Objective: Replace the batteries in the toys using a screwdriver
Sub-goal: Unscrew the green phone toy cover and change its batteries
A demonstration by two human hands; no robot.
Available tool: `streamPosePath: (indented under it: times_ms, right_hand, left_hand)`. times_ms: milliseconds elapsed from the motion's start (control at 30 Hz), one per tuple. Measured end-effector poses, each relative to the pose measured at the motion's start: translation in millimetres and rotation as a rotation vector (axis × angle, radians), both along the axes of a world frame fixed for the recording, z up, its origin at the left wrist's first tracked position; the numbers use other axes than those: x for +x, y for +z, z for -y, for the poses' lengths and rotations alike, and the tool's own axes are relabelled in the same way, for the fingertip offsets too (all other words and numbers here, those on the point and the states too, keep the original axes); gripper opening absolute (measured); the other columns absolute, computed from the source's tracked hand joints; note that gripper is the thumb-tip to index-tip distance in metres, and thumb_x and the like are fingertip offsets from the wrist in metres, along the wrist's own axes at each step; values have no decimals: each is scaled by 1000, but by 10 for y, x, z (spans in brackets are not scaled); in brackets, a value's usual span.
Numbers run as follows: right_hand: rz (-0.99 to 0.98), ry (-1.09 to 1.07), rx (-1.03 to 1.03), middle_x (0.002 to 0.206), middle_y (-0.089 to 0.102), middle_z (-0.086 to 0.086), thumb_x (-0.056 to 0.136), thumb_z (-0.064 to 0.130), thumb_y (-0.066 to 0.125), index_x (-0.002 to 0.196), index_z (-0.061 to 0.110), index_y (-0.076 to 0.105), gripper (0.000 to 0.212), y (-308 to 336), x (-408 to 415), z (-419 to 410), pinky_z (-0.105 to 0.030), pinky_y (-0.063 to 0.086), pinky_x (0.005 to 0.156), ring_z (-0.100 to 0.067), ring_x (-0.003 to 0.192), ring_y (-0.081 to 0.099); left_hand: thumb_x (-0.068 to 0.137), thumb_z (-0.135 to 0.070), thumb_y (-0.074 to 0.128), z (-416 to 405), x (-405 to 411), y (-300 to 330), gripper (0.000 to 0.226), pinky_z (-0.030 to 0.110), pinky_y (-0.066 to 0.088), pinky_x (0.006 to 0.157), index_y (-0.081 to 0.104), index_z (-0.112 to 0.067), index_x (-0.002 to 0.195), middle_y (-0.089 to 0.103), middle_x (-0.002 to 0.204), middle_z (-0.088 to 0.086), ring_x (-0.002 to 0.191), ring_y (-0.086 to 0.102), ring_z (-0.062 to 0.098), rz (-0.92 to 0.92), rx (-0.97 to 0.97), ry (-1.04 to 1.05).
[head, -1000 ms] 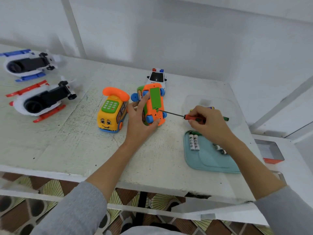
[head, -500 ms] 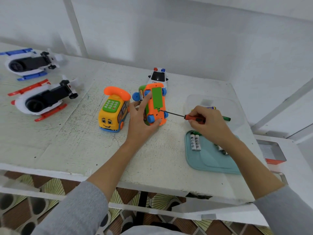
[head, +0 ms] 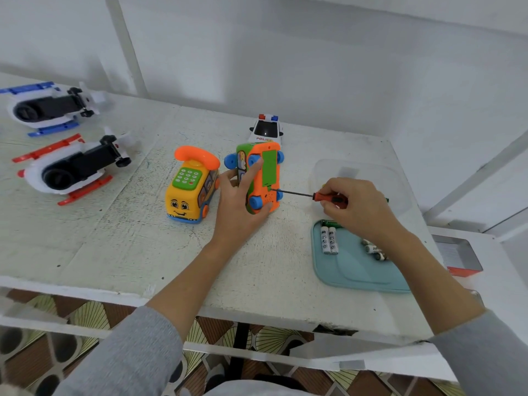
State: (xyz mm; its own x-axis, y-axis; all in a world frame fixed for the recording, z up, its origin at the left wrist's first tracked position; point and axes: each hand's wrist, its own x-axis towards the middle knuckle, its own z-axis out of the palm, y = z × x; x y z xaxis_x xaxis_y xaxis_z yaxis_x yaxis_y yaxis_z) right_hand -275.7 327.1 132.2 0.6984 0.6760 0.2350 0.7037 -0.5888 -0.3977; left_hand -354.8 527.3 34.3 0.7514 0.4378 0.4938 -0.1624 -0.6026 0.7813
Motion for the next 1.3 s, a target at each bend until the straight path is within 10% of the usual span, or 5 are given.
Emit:
streamPosePath:
  times_ms: [233, 1300]
  right_hand:
    - [36, 24, 90, 92, 50, 1, 85, 13, 64, 104, 11, 68, 20, 76, 20, -16, -20, 43, 66, -9, 72, 50]
    - [-194, -80, 195, 94, 54, -1, 82, 17, 68, 97, 14, 57, 18, 38, -9, -2, 1, 35, 65, -6, 78, 52]
  left_hand:
    - [78, -29, 67, 15, -3, -11, 77, 17, 37, 95, 24, -48, 139, 23, 132, 2, 121, 46, 24, -51, 136, 35]
    - [79, -18, 72, 30, -16, 30, 81, 23, 38, 97, 25, -45, 139, 27, 133, 11, 123, 42, 25, -26, 149, 64]
